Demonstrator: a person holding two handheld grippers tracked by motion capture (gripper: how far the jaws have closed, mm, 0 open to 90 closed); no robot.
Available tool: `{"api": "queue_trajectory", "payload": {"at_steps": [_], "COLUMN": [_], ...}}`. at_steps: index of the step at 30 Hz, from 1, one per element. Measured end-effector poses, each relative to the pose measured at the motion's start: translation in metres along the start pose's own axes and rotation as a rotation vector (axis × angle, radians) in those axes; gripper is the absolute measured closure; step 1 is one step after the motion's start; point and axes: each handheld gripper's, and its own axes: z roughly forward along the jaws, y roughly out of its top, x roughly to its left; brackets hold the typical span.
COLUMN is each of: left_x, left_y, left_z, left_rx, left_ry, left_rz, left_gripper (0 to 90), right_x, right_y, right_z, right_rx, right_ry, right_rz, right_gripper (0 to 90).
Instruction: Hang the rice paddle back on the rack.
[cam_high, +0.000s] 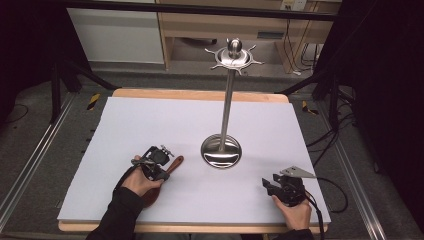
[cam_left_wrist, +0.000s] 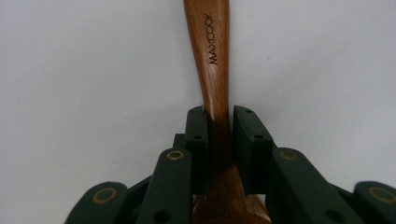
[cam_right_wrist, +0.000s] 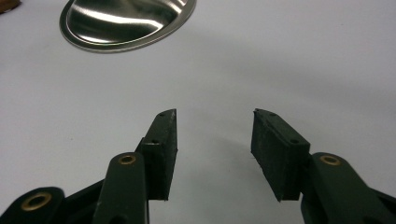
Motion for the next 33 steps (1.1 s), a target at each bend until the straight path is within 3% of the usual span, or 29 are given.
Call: {"api": "queue_trajectory", "payload": {"at_steps": [6, 11, 13, 19, 33], "left_x": [0.0, 0.0, 0.0, 0.002, 0.005], "left_y": [0.003, 0.001, -0.001, -0.007, -0.029], "left_z": [0.0, -0.001, -0.003, -0.014, -0.037], "left_rx": [0.016, 0.003, -0.016, -0.061, -0.235], "left_ry": [0.006, 0.005, 0.026, 0.023, 0.024], "left_rz": [0.014, 0.019, 0.016, 0.009, -0.009], "left_gripper": [77.4, 77.6, 77.6, 77.8, 78.1], "right_x": [0.0, -0.001, -0.001, -0.001, -0.003], "right_y": [0.0, 0.0, 0.0, 0.0, 0.0], "right_z": [0.001, 0.001, 0.0, 0.001, -0.001], "right_rx": [0.007, 0.008, 0.007, 0.011, 0.002], "right_ry": [0.003, 0.005, 0.009, 0.012, 0.011], "right_rz": [0.003, 0.009, 0.009, 0.016, 0.019], "right_gripper": [50.8, 50.8, 50.8, 50.5, 50.3]}}
